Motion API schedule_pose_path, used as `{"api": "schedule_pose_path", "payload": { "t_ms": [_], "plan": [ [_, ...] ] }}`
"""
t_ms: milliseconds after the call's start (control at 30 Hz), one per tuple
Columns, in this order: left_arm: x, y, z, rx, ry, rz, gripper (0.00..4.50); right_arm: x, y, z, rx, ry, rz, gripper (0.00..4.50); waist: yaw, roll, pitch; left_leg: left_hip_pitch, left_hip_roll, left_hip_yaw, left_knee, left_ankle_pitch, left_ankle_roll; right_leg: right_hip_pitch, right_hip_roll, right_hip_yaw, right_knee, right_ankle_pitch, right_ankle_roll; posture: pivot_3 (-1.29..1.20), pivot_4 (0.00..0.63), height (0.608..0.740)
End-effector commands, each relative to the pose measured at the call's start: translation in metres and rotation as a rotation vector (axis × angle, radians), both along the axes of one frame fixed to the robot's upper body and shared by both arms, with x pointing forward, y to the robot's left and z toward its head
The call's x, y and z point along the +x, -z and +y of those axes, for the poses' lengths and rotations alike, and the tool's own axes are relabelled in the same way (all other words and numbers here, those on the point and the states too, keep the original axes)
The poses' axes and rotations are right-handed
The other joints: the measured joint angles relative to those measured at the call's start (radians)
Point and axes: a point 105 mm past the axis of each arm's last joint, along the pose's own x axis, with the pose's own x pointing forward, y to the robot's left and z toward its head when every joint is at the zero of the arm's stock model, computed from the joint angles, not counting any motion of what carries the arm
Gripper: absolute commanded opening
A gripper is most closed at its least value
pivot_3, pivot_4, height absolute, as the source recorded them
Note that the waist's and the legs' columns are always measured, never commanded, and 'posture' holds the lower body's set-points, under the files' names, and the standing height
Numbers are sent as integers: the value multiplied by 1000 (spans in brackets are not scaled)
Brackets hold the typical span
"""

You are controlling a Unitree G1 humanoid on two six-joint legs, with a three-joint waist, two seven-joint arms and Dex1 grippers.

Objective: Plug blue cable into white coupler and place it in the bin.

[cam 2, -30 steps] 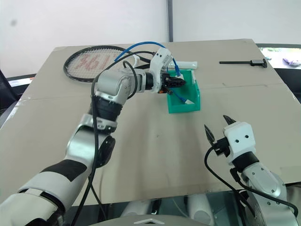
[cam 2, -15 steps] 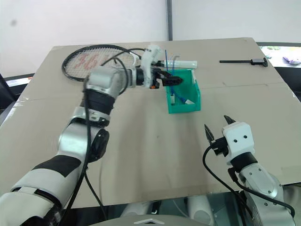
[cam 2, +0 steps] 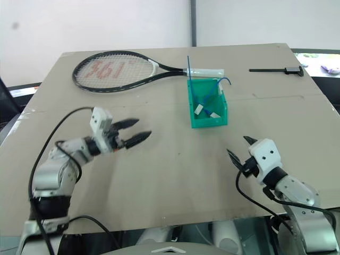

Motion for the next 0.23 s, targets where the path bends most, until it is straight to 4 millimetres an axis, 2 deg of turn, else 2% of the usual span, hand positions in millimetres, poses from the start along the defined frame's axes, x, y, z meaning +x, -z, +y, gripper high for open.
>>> {"api": "schedule_pose_path", "payload": {
  "t_ms": [33, 167, 233],
  "plan": [
    [-26, -10, 12, 52, -23, -75, 4472, -5, -6, -12, -3, -38, -15, 3290, 1, 0, 0, 0, 0, 0, 0, 0, 0, 0, 0, 0, 0, 0, 0, 0, 150, 740],
    [-51, 1, 21, 79, -69, -45, 4472, -8, -5, -24, -12, -42, -4, 3290, 14, 0, 0, 0, 1, 0, 0, -1, 1, 1, 0, -1, 0, 0, 1, 0, 150, 740],
    [-62, 4, 18, 67, -66, -23, 4472, -7, -5, -30, -13, -31, -1, 3290, 15, 0, 0, 1, 1, 0, 0, -1, 1, 1, 0, -1, 0, -2, 3, 0, 150, 740]
  ]
}}
